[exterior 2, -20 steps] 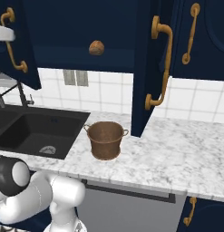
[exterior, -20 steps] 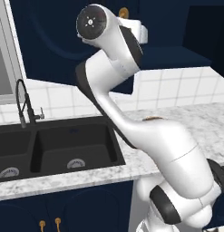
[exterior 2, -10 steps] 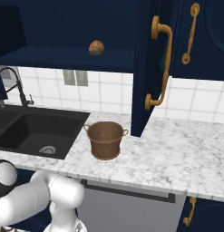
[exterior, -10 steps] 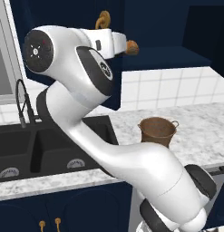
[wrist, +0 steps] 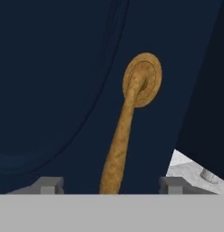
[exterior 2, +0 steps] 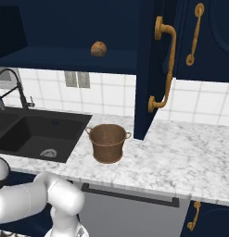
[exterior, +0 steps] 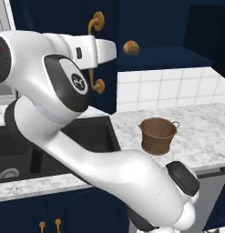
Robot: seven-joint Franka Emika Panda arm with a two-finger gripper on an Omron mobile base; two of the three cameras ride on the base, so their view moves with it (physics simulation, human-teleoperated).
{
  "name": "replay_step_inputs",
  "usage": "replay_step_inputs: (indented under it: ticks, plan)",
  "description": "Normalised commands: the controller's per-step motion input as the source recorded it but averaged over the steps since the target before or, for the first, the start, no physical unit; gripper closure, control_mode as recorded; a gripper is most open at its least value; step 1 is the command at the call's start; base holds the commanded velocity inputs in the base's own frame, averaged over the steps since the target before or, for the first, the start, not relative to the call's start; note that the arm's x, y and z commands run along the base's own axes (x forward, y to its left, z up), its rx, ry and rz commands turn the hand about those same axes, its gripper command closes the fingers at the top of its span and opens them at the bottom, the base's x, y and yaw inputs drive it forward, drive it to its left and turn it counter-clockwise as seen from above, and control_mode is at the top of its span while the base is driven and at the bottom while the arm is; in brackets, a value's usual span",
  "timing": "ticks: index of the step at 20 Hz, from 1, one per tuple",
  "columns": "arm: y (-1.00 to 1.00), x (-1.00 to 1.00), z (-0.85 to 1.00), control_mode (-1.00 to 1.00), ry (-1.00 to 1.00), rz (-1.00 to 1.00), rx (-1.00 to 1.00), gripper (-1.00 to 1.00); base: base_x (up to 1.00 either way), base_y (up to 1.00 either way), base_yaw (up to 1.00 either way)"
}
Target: Open the cabinet, pick up the bread from the cabinet and place it in the basket. Then move the basket to the dining counter.
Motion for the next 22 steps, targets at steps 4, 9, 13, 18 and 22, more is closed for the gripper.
replay_step_inputs:
  ticks: [4, 9, 13, 18, 22]
  plan:
    - [-0.61, -1.00, -0.22, -1.00, -0.12, 0.12, 0.17, -1.00, 0.00, 0.00, 0.00]
    - [-1.00, -0.93, -0.63, -1.00, -0.18, 0.29, 0.53, -1.00, 0.00, 0.00, 0.00]
    - [-1.00, -0.21, -0.85, -1.00, -0.09, 0.27, 0.53, -1.00, 0.00, 0.00, 0.00]
    - [-0.87, 0.54, -0.85, -1.00, 0.31, 0.15, 0.50, -1.00, 0.00, 0.00, 0.00]
    - [-0.65, 0.98, -0.43, -1.00, 0.27, 0.24, 0.65, -1.00, 0.00, 0.00, 0.00]
